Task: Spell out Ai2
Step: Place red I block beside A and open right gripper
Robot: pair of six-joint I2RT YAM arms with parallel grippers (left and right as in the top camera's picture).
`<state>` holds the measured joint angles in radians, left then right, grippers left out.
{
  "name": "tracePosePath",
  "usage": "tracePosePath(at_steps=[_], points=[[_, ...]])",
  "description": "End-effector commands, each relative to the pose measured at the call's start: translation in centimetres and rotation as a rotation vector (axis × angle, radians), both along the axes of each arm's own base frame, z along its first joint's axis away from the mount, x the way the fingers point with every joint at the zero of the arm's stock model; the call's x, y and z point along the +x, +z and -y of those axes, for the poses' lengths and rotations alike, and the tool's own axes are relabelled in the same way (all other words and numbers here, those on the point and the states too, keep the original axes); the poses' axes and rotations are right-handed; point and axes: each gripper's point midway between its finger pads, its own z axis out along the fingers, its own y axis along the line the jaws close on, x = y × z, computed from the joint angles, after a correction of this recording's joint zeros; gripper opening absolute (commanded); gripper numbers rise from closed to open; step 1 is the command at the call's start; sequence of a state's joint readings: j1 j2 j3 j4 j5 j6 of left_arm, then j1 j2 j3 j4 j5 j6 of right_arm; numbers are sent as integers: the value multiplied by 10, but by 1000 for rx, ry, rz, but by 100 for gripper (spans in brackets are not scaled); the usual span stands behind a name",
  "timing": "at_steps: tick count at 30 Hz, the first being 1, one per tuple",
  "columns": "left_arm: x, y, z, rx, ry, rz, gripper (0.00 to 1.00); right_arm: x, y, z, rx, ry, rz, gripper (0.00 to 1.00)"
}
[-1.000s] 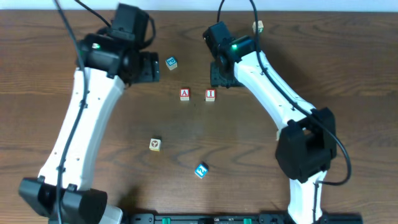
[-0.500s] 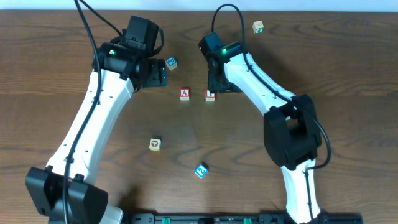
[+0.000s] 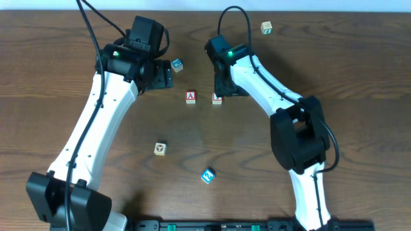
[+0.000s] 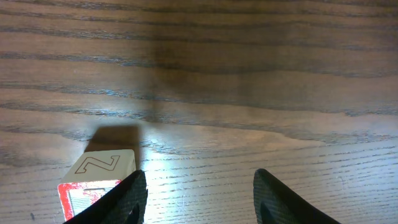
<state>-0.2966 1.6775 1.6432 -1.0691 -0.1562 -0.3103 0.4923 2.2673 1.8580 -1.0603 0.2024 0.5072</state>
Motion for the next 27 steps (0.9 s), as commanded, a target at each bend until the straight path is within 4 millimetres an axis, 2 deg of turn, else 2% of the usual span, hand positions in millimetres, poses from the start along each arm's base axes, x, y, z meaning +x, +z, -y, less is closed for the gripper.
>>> tracePosePath(at_steps=[1, 27], points=[[-2, -1, -1, 0, 5, -3, 95, -1, -3, -5, -9, 19, -2, 55], [-2, -1, -1, 0, 5, -6, 95, -4, -6, -5, -19, 24, -6, 54]])
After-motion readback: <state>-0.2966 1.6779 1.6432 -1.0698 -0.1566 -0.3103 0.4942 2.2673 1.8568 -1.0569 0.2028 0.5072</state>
